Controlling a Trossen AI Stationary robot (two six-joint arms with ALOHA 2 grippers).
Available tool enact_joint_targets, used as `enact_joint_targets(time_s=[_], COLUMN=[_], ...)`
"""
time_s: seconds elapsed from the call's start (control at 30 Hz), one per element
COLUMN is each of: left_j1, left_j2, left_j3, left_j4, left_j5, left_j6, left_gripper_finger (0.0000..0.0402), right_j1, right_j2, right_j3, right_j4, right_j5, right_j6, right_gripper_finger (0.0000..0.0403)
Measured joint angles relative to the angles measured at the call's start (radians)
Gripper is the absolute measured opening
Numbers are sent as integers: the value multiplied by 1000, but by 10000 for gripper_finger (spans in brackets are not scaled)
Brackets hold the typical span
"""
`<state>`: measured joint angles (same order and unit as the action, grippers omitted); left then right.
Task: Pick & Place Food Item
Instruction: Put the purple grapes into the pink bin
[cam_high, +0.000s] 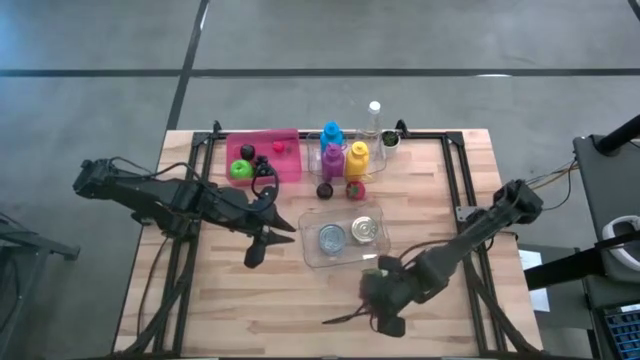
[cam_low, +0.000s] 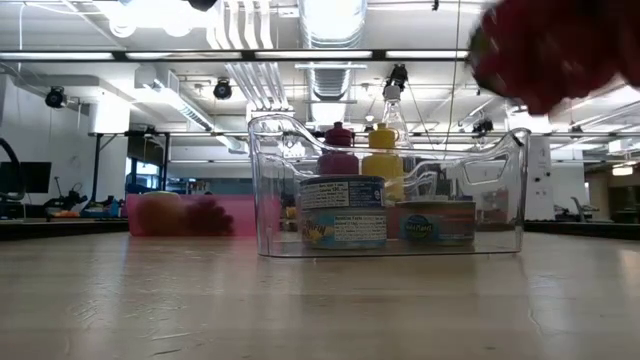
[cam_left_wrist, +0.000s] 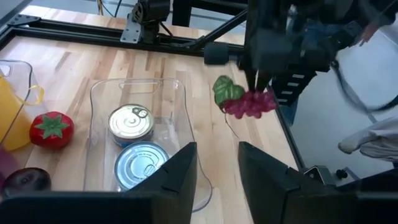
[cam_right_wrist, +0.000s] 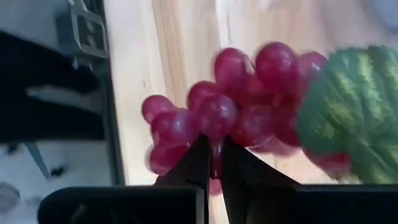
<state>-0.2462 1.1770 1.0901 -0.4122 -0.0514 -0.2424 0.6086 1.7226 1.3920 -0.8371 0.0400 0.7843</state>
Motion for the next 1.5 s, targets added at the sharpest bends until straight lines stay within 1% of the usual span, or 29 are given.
enact_joint_targets(time_s=[0.13,0.27,0.33,0.4,0.57,0.67,0.77,0.87,0.97,1.1,1.23,1.37,1.5], left_j1=[0,0,0,0,3,5,5,5,5,2,-3,-3,-1], left_j2=[0,0,0,0,6,18,51,97,136,160,171,172,173], left_j3=[0,0,0,0,0,0,0,0,2,8,7,12,11], left_j4=[0,1,5,17,82,130,179,232,265,271,320,355,356], left_j5=[0,0,0,-1,-8,-12,-12,-11,-8,-8,-20,-86,-143], left_j6=[3,27,66,67,-71,-166,-237,-245,-245,-172,-82,-22,-15], left_gripper_finger=[156,197,213,224,238,241,240,234,228,221,212,203,193], right_j1=[0,0,-1,-7,-43,-75,-112,-146,-172,-193,-200,-200,-200], right_j2=[-51,-79,-98,-120,-153,-151,-137,-119,-117,-122,-124,-123,-123], right_j3=[36,81,100,114,130,134,135,135,137,139,139,139,139], right_j4=[-32,-58,-57,-57,-45,-20,57,122,128,131,133,132,133], right_j5=[76,153,219,296,475,538,543,541,540,540,540,538,536], right_j6=[22,0,-31,-68,-200,-295,-405,-501,-531,-539,-568,-584,-604], right_gripper_finger=[13,13,13,13,13,13,13,13,13,13,13,13,13])
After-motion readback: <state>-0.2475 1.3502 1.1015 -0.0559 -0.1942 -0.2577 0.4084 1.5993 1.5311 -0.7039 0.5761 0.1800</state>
